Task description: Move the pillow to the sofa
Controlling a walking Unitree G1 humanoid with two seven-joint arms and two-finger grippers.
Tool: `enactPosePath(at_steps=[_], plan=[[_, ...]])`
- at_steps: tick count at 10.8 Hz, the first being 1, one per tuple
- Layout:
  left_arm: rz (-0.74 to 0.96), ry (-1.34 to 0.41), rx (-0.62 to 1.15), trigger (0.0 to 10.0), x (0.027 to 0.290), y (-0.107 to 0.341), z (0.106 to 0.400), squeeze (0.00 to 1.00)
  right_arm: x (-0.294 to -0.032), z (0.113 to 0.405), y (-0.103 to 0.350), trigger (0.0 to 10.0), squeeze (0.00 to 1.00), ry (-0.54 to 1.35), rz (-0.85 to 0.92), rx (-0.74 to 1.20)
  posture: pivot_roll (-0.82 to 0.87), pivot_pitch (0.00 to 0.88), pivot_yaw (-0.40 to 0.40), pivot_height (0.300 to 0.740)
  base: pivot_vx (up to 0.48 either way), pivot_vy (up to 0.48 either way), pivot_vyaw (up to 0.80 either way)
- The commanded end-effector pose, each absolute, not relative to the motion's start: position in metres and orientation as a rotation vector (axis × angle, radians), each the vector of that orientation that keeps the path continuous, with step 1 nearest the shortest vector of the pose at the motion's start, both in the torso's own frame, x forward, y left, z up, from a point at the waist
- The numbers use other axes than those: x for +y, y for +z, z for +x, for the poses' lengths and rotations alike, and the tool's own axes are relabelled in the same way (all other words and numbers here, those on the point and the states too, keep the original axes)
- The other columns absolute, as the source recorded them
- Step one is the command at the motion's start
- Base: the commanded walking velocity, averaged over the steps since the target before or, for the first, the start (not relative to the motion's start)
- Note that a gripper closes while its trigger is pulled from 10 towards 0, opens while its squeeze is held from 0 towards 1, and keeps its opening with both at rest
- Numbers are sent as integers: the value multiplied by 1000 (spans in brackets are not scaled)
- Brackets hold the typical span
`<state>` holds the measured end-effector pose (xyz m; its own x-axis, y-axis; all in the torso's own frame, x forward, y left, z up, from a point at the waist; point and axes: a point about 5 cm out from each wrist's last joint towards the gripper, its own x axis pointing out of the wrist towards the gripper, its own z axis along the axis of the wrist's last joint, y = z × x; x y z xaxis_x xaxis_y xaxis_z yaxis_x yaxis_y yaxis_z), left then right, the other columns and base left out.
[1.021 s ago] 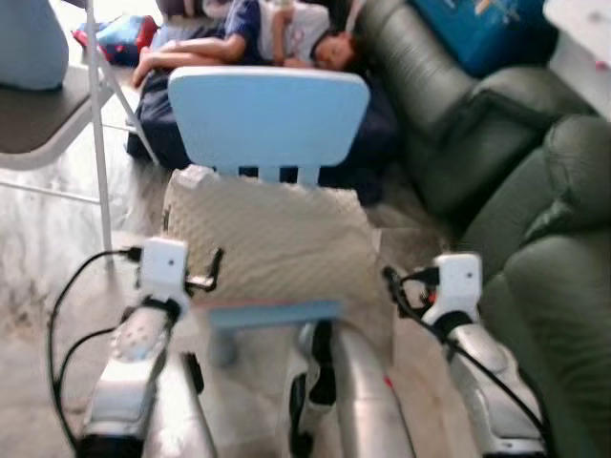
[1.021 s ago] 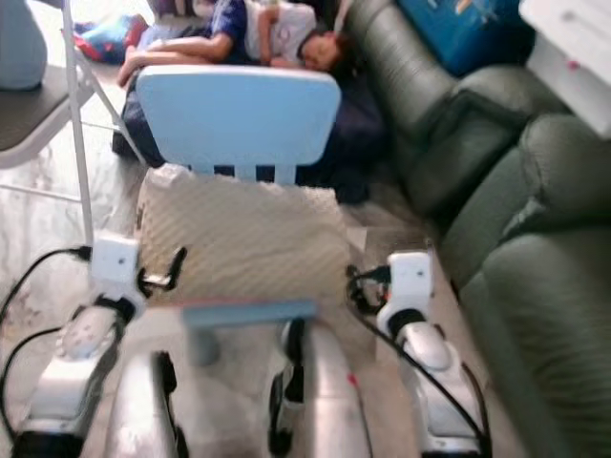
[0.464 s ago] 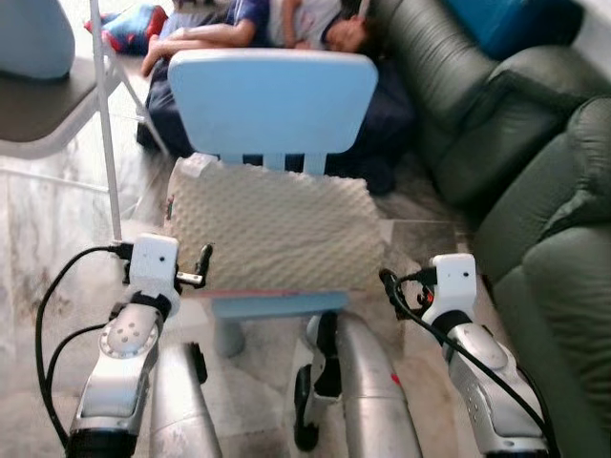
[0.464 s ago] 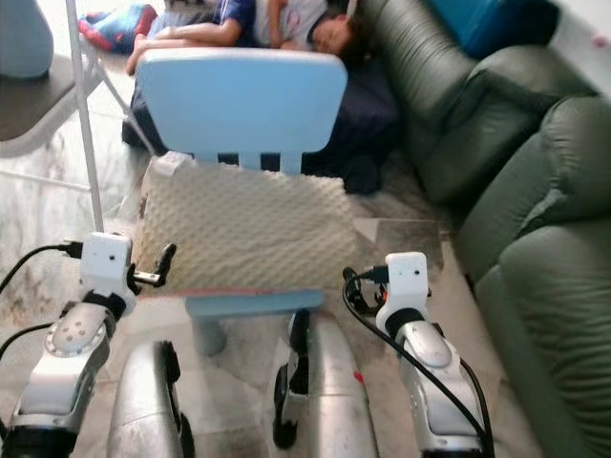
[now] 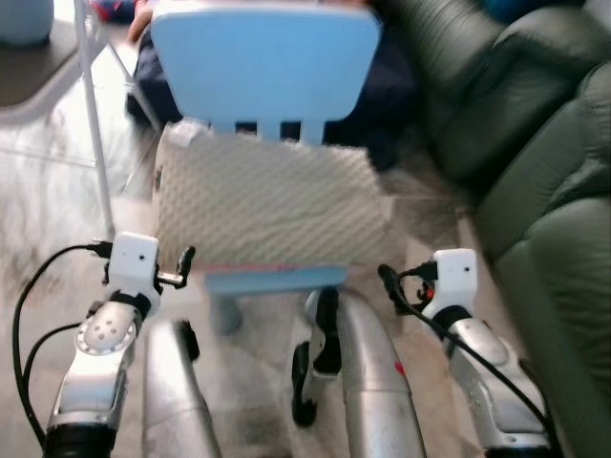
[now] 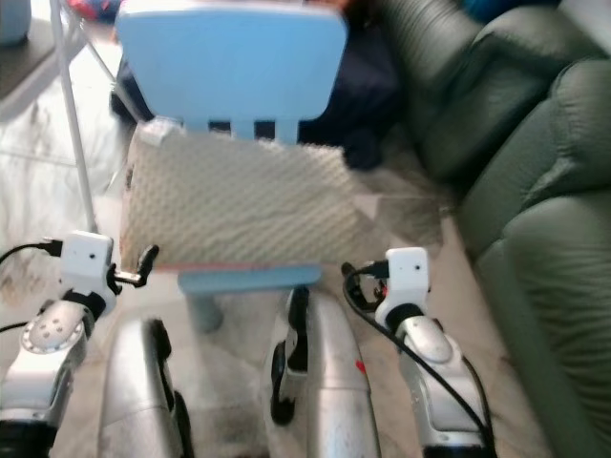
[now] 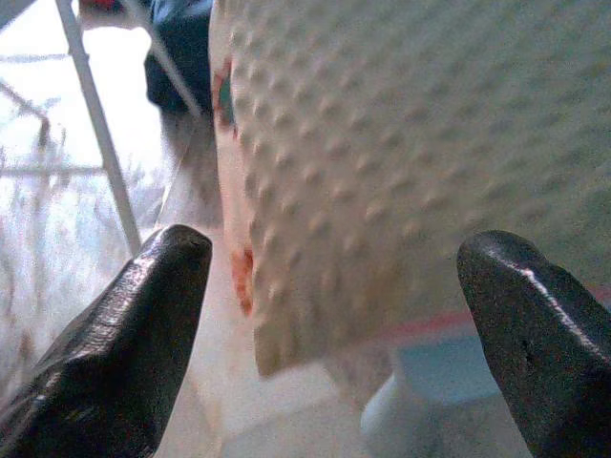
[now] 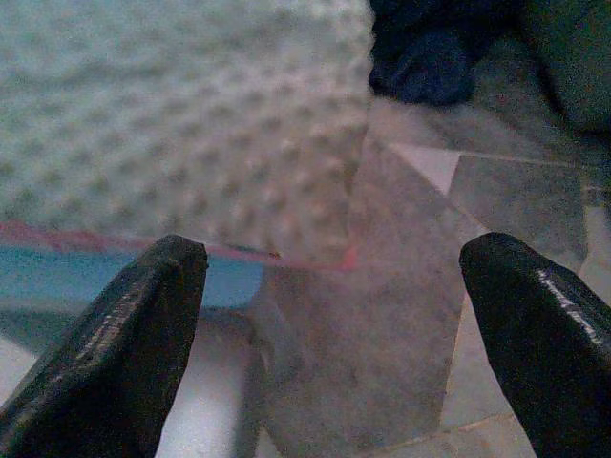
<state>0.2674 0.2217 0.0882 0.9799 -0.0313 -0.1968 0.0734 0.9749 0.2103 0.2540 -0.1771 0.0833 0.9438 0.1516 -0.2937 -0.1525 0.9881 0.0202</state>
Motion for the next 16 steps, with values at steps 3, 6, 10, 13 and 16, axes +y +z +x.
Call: enactPosePath(at_steps=[3,6,10,13,16], plan=[[205,-29,170,10000,225,98,271,0,-177,262,87,10000,0,177,11,302,-20,358,-124,473,0,0,0],[213,-1,143,10000,223,107,296,0,-174,300,100,10000,0,240,-20,282,-26,371,-125,473,0,0,0],[198,2,86,10000,211,126,345,0,-147,352,118,10000,0,343,-46,235,-24,380,-125,473,0,0,0],[152,-70,159,10000,198,123,364,0,-131,372,120,10000,0,334,-54,247,-19,381,-120,473,0,0,0],[130,-176,394,10000,182,78,355,0,-117,377,109,10000,0,258,-111,336,-21,378,-128,473,0,0,0]])
